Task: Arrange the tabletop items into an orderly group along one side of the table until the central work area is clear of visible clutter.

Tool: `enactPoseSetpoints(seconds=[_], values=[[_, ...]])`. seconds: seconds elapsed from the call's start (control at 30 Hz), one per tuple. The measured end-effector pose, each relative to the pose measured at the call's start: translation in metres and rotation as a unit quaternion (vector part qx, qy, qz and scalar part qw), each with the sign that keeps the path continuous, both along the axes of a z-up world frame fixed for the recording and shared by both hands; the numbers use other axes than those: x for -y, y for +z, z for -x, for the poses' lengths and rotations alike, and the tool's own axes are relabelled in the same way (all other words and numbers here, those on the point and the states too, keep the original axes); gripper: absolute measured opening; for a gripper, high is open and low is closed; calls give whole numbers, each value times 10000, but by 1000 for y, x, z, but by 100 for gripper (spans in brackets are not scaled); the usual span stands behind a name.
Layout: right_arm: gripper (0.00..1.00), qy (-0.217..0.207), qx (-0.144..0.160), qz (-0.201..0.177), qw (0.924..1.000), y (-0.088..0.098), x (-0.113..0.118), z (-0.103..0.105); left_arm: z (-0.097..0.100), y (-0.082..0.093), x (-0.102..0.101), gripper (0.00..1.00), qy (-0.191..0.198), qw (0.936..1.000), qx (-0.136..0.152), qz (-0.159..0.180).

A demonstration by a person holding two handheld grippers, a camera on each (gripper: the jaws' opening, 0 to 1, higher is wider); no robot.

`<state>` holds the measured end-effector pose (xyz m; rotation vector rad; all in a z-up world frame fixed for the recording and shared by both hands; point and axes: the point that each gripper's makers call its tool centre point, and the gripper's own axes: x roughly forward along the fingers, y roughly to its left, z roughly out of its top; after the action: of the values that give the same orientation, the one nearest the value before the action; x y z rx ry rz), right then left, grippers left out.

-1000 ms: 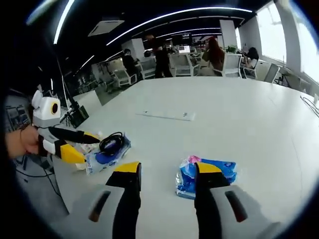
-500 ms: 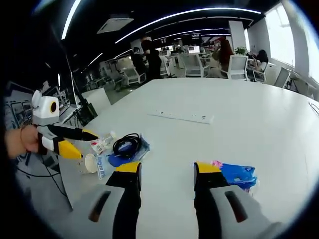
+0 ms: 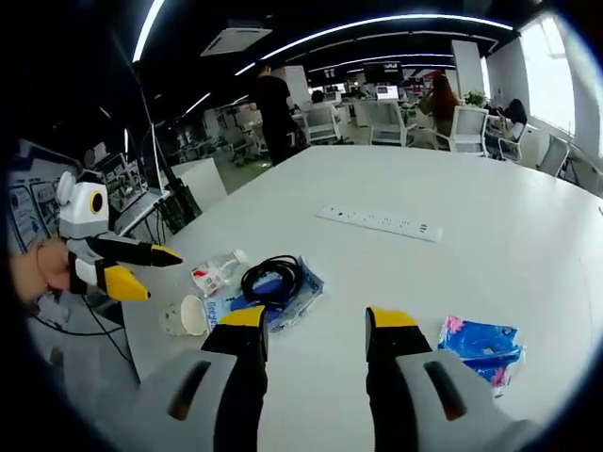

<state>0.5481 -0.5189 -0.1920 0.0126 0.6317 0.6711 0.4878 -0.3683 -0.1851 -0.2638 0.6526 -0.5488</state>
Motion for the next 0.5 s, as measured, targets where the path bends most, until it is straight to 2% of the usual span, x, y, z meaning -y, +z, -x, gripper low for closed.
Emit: enactPoseSetpoints(seconds=[0.5], values=[[39, 478, -206, 67, 9986, -21, -69, -8, 14, 1, -56, 70, 434, 9990, 29, 55]])
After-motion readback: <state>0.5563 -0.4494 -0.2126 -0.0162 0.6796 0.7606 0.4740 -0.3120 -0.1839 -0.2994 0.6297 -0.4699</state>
